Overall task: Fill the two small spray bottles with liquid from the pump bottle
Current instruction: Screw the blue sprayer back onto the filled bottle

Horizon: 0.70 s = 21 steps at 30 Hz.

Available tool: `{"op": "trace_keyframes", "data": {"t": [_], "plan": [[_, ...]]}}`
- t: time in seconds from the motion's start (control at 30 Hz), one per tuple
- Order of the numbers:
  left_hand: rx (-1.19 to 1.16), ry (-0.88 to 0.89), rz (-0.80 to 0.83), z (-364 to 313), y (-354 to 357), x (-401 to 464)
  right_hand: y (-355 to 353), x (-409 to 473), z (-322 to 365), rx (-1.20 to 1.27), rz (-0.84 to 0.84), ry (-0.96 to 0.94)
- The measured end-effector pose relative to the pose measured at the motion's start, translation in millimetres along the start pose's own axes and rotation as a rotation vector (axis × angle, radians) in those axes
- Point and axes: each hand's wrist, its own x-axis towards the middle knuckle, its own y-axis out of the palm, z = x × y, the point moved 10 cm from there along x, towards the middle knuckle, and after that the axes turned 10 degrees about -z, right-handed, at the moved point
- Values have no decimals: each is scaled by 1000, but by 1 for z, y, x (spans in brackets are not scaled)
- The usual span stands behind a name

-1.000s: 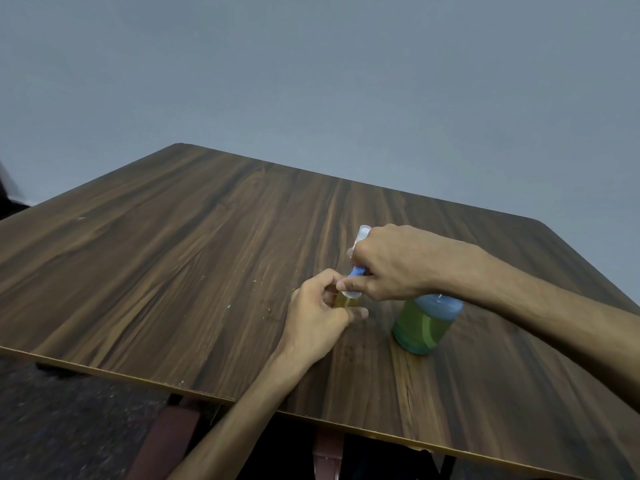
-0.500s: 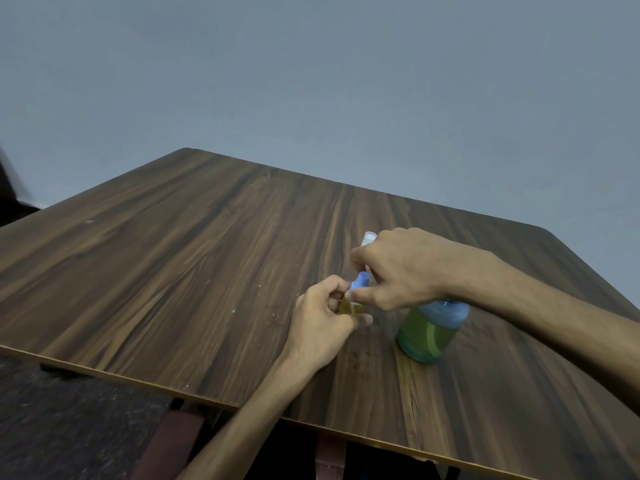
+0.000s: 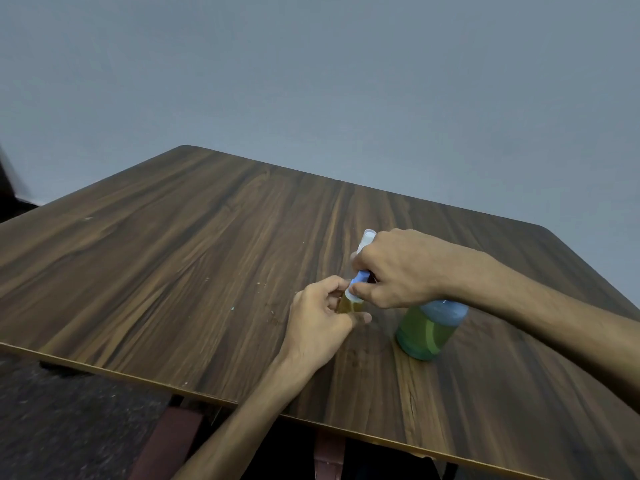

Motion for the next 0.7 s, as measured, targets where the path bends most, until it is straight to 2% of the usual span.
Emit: {"op": "trace_keyframes", "data": {"t": [0.2,0.43,0.6,0.7], "plan": [[34,20,-44,-2,-4,-2,14,1,-14,165,69,184],[85,83,-95,-6,-7,-3,12,-7,-19,128,43,286],[247,173,-166,-13,-18,5,-14,-26,-22,349,-285,411],[355,166,-179,-11,-27,11,4,-34,-8,518,-355,473]]}}
